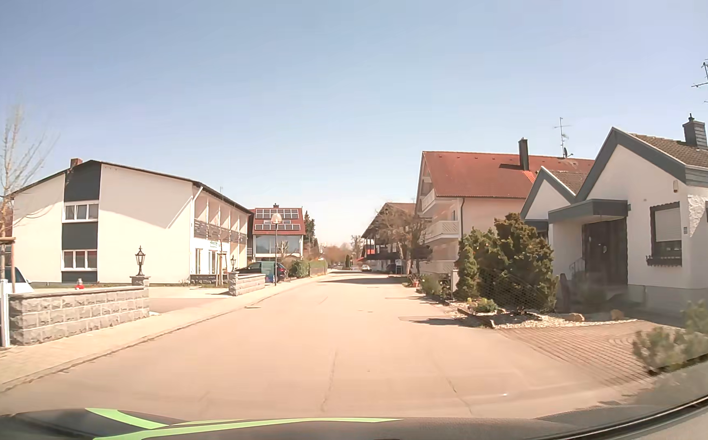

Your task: Follow the waypoints while adhering to traffic rules and regulations

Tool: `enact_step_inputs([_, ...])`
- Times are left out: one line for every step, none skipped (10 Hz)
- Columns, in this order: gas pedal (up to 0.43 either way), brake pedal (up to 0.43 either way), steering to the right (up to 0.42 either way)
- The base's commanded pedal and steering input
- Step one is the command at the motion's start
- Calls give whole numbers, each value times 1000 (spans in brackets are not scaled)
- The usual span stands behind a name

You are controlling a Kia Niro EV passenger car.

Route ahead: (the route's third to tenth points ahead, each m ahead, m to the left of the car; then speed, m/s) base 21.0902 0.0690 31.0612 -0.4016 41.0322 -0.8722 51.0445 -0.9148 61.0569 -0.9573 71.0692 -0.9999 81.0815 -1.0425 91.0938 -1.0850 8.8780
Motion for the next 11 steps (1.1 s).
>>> enact_step_inputs([79, 0, 9])
enact_step_inputs([47, 0, 9])
enact_step_inputs([39, 0, 9])
enact_step_inputs([28, 0, 9])
enact_step_inputs([0, 0, 9])
enact_step_inputs([0, 0, 9])
enact_step_inputs([0, 0, 9])
enact_step_inputs([0, 0, 9])
enact_step_inputs([0, 0, 9])
enact_step_inputs([0, 0, 9])
enact_step_inputs([0, 0, 9])
